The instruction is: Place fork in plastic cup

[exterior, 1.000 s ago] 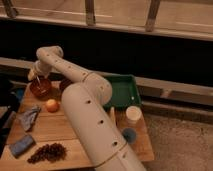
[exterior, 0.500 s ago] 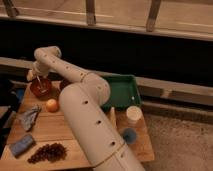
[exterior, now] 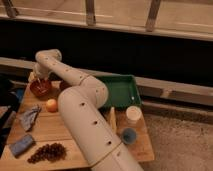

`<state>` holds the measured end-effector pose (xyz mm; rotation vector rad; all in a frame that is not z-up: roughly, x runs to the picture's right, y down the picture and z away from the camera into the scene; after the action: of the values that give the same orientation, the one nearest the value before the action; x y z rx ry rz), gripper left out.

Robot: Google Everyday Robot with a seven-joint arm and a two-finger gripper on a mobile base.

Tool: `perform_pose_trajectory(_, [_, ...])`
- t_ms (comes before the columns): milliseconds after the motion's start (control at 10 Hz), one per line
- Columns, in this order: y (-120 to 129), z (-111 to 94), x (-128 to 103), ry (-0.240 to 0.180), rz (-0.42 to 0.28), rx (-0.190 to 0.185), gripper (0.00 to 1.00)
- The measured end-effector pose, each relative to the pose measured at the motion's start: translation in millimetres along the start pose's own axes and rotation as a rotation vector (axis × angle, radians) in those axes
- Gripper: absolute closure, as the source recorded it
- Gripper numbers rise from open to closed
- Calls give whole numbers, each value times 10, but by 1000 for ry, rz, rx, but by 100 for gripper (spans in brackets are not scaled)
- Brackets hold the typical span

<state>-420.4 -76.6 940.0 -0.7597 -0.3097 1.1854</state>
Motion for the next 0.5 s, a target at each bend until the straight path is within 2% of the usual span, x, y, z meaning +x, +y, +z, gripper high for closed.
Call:
perform_pose_trajectory(200, [-72,69,12,-3,12,-20,37])
perform_pose_trajectory(500, [-38,209,-2,-8,16,-56,37])
